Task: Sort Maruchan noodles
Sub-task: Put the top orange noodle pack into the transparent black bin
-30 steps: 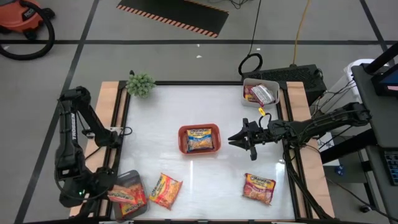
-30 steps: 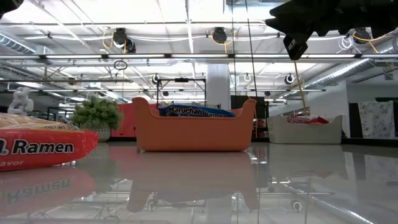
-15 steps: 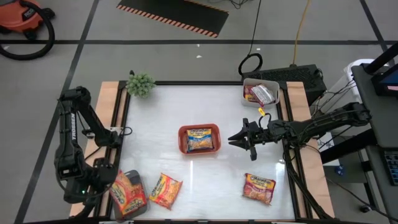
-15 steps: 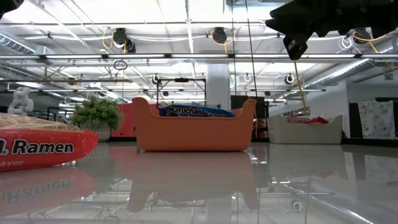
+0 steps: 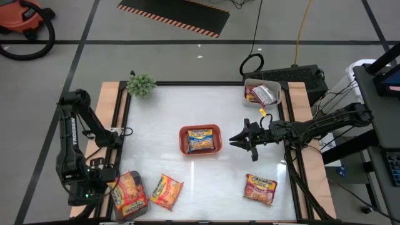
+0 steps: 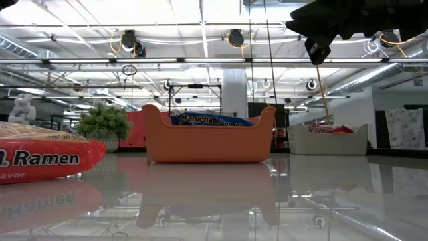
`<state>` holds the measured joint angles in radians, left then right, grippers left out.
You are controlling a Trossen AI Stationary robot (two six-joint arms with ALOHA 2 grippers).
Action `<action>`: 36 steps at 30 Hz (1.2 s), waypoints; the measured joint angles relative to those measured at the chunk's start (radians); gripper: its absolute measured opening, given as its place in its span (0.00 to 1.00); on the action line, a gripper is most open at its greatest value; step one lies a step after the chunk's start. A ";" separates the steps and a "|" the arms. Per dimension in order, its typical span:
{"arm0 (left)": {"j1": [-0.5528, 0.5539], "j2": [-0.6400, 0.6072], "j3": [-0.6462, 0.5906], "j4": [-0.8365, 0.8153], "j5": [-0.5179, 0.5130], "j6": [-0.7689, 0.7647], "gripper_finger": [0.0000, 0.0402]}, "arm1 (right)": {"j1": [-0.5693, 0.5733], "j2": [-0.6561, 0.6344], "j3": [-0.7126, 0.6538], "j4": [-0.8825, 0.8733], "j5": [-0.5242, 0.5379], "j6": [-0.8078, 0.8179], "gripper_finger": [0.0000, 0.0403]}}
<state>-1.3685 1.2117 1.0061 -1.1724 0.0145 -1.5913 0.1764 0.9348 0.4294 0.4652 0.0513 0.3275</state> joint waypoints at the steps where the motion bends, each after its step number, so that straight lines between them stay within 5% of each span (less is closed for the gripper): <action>1: 0.000 0.007 0.000 -0.005 0.013 -0.002 0.24 | 0.000 0.000 0.000 0.000 0.000 0.000 0.19; 16: 0.149 0.115 0.001 0.178 -0.015 0.248 0.25 | -0.013 0.000 0.000 0.002 0.007 -0.026 0.19; 24: 0.259 0.136 0.001 0.068 -0.040 -0.022 0.25 | -0.013 0.000 0.000 0.002 0.006 -0.025 0.19; 36: 0.276 0.236 0.000 0.201 -0.028 0.064 0.23 | -0.013 0.000 0.000 0.001 0.005 -0.010 0.19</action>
<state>-1.0927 1.4479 1.0058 -0.9716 -0.0132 -1.5276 0.1631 0.9348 0.4294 0.4664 0.0559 0.3176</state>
